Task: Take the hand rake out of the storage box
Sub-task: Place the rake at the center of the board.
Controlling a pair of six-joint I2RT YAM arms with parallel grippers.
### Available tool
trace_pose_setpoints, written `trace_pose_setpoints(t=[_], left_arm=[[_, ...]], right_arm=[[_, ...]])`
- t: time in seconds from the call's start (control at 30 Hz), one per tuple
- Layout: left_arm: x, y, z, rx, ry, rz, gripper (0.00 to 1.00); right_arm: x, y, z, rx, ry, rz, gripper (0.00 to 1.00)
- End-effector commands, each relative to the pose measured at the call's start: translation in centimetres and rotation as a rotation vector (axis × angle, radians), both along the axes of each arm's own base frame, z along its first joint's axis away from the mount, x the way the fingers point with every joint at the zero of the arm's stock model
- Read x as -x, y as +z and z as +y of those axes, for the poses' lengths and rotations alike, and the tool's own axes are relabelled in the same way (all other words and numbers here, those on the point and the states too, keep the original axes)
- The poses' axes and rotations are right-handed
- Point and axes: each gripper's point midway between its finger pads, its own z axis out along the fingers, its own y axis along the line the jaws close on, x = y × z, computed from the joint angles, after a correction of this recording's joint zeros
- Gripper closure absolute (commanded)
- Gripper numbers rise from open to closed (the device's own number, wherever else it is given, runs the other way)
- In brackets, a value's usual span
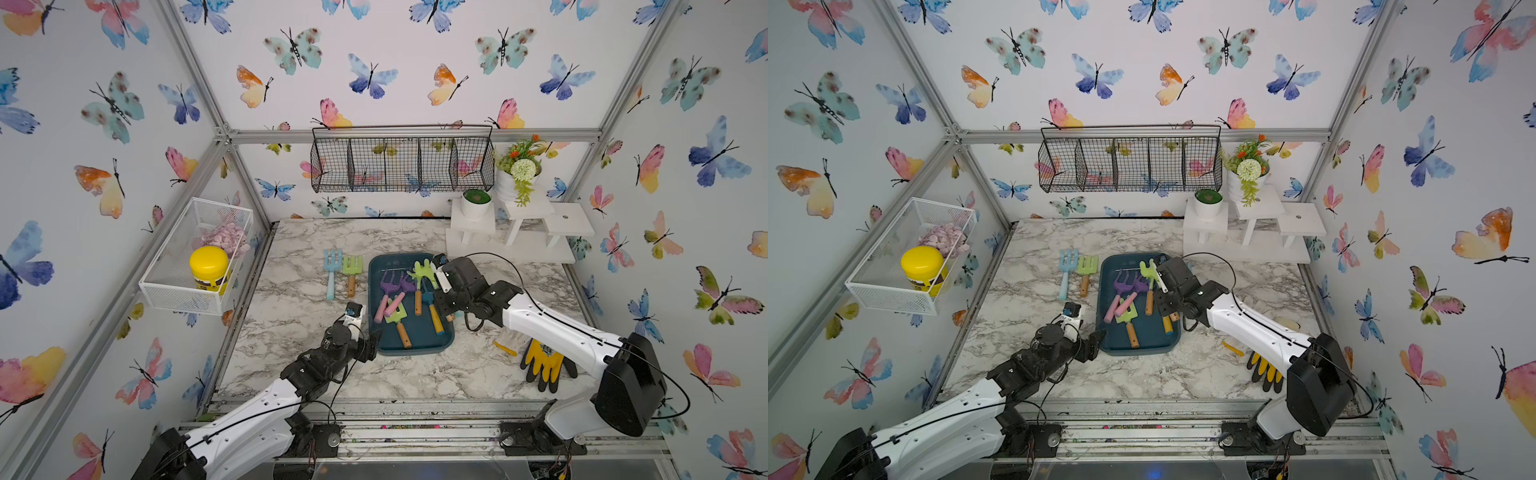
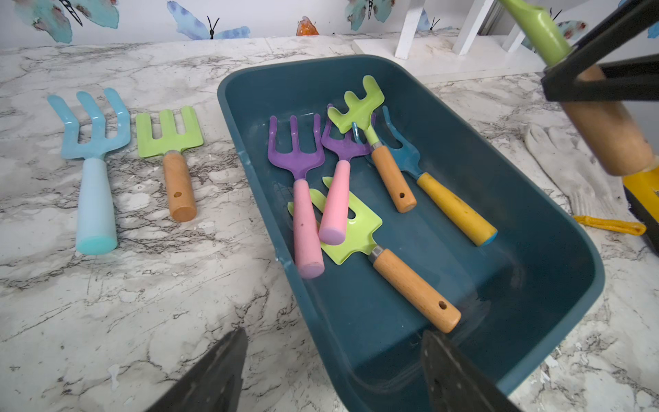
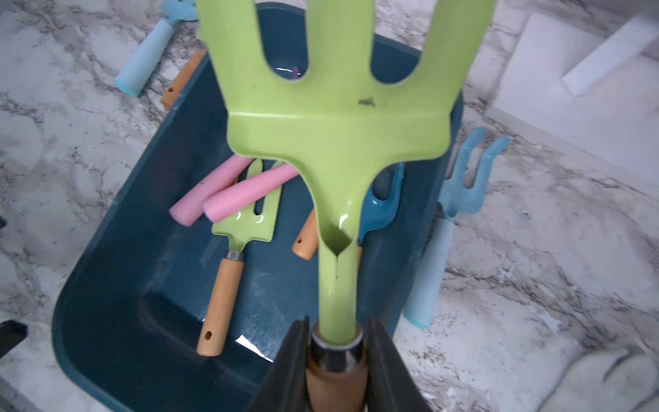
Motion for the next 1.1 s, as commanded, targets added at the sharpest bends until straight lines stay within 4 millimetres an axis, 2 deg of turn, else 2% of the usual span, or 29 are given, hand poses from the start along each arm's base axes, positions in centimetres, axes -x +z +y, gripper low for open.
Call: trace_pose_setpoints(t=[0.0, 0.13, 0.43, 0.67, 1.07], left_arm=[[-0.2, 1.0, -0.6, 0.018, -0.022, -0.023, 0.18], [-0.2, 1.0, -0.7, 0.018, -0.026, -0.021, 0.18], [-0.3, 0.6, -0.8, 0.010, -0.030, -0.011, 0.18], [-0.4, 0.3, -1.0, 0.004, -0.033, -0.004, 0.18], [-0.4, -0.1, -1.0, -0.002, -0.033, 0.004, 0.18]], right_arm=[[-1.6, -0.9, -3.8, 0.005, -0.117, 0.005, 0.84], [-2.8, -2.1, -6.4, -0.016, -0.169, 0.025, 0.84], [-5.5, -4.5, -10.5, 0.014, -0.262, 0.058, 0.84], [-7.4, -6.7, -12.2, 0.053, -0.293, 0.108, 0.83], [-9.2, -10.6, -12.8, 0.049, -0.290, 0.195, 0.82]])
